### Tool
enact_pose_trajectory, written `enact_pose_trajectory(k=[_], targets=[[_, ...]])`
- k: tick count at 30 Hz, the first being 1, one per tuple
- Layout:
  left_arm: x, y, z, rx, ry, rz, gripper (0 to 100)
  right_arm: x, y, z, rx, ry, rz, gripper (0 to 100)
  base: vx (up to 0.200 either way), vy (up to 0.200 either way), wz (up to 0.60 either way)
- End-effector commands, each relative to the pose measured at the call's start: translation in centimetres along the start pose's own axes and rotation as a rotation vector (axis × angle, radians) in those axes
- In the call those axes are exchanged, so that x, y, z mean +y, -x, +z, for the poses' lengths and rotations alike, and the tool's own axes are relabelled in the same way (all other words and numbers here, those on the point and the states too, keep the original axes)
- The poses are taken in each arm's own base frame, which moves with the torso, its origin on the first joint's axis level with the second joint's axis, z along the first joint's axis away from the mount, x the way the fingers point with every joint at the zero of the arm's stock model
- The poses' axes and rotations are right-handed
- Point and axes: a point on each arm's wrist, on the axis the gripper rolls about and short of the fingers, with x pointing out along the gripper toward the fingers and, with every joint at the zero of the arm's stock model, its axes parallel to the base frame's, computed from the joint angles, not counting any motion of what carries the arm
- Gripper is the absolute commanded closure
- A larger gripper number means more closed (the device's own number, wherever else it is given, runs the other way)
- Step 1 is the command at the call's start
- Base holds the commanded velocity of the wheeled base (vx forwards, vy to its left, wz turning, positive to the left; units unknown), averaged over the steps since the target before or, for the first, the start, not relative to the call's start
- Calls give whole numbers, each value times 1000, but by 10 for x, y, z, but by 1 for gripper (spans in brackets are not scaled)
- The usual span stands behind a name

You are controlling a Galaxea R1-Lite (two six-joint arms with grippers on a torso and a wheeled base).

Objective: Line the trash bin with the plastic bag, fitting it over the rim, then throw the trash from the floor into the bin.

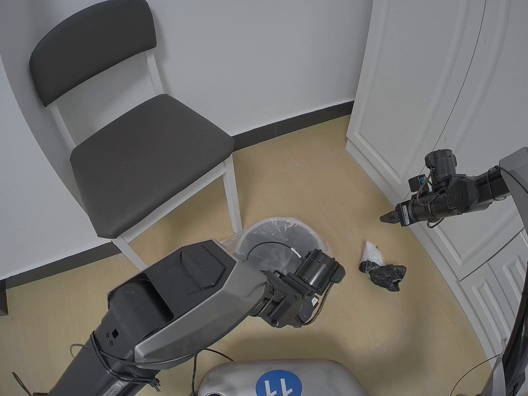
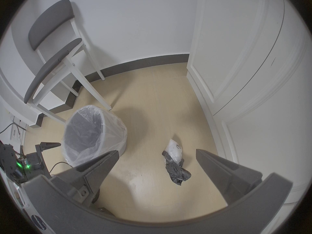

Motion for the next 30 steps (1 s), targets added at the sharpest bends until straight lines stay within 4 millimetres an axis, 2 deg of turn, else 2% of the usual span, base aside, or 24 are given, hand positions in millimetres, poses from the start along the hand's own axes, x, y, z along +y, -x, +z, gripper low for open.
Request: enact_pose_trajectory(k=[1, 4, 8, 9, 10, 11, 13, 14, 15, 20, 24, 30], targets=[[1, -1, -1, 4, 12, 2, 0, 1, 1, -2, -2, 3, 1, 0, 0, 0, 0], [2, 2, 4, -13, 36, 1, 0, 1, 1, -2, -3, 2, 0, 0, 0, 0, 0], [19, 2, 28, -81, 92, 20, 0, 0, 0, -1, -6, 1, -1, 0, 0, 0, 0], [19, 2, 28, -81, 92, 20, 0, 0, 0, -1, -6, 1, -1, 0, 0, 0, 0], [31, -2, 42, -111, 124, 37, 0, 0, 0, -1, -8, 1, -1, 0, 0, 0, 0], [39, -8, 46, -120, 134, 51, 0, 0, 0, -1, -6, 1, -1, 0, 0, 0, 0], [48, -23, 45, -106, 126, 74, 0, 0, 0, -1, -8, 0, -2, 0, 0, 0, 0], [48, -23, 45, -106, 126, 74, 0, 0, 0, -1, -8, 0, -2, 0, 0, 0, 0], [58, -43, 40, -79, 116, 98, 0, 0, 0, -1, -6, 0, -2, 0, 0, 0, 0], [56, -72, 15, 17, 82, 112, 0, -1, -3, -2, 0, 1, -4, 0, 0, 0, 0], [50, -77, 8, 34, 67, 105, 0, -1, -5, -3, 1, 1, -5, 0, 0, 0, 0], [39, -65, 17, 3, 71, 85, 0, -1, -7, -4, 7, 0, -4, 0, 0, 0, 0]])
